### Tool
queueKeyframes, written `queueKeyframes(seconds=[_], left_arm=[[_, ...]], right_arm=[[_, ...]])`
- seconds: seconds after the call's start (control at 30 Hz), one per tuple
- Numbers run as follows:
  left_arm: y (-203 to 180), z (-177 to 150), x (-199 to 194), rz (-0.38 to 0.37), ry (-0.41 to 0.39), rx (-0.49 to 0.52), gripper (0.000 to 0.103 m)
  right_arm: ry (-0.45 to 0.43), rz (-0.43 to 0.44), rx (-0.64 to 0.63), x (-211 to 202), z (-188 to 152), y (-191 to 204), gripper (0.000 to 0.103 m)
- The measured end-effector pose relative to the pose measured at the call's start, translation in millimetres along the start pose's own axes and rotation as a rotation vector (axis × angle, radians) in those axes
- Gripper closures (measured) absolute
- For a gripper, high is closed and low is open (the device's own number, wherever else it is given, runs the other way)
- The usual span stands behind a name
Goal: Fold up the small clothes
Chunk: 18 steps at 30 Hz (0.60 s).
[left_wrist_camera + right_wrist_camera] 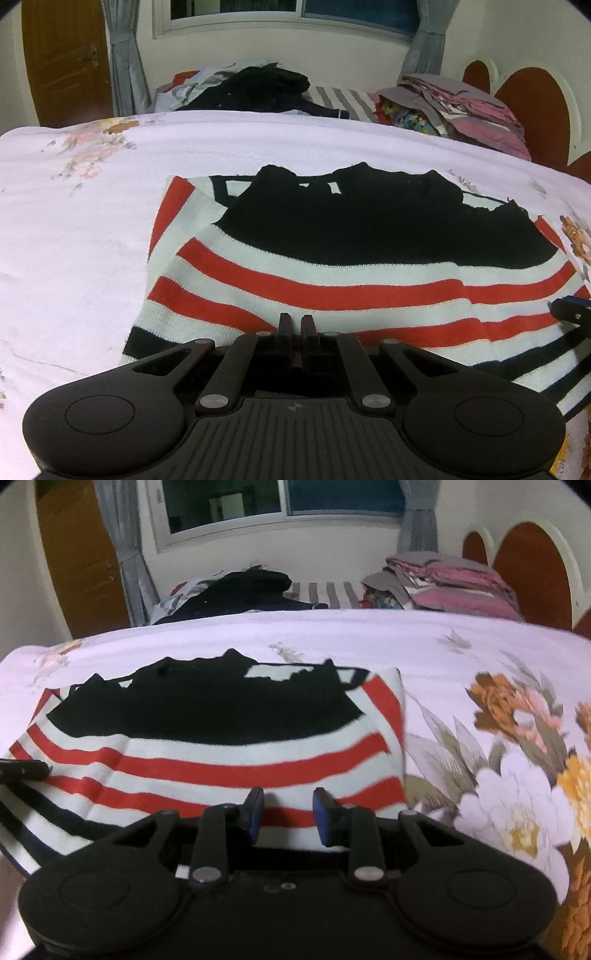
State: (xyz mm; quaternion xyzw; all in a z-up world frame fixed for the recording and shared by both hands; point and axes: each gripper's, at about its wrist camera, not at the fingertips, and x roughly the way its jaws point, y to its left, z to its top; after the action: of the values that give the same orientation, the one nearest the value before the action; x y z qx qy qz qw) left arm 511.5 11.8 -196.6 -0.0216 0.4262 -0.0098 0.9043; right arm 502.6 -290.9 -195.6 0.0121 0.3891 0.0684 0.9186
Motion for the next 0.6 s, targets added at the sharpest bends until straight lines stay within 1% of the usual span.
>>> queueKeyframes(seconds=[0.1, 0.17, 0.23, 0.33, 0.47, 0.53, 0.6], left_arm=[[-2, 1, 0, 0.012, 0.003, 0.009, 0.098], [-3, 1, -2, 0.017, 0.004, 0.017, 0.098], [-3, 1, -3, 0.020, 0.007, 0.019, 0.098], [-2, 1, -10, 0.025, 0.008, 0.008, 0.098], [-1, -5, -21, 0.017, -0.006, 0.027, 0.098], [5, -12, -28, 0.001, -0.021, 0.019, 0.098], [14, -19, -33, 0.008, -0.033, 0.016, 0.098]], right_arm=[[-0.001, -0.013, -0.007, -3, 1, 3, 0.072], [-0.011, 0.005, 0.025, -8, 2, 5, 0.065], [-0.021, 0.032, 0.046, -15, 2, 9, 0.062], [-0.035, 0.057, 0.035, -25, 2, 23, 0.061], [-0.035, 0.084, 0.017, -32, -2, 44, 0.061], [-0.030, 0.086, 0.010, -35, -6, 52, 0.060], [-0.019, 0.084, 0.013, -37, -12, 56, 0.060]])
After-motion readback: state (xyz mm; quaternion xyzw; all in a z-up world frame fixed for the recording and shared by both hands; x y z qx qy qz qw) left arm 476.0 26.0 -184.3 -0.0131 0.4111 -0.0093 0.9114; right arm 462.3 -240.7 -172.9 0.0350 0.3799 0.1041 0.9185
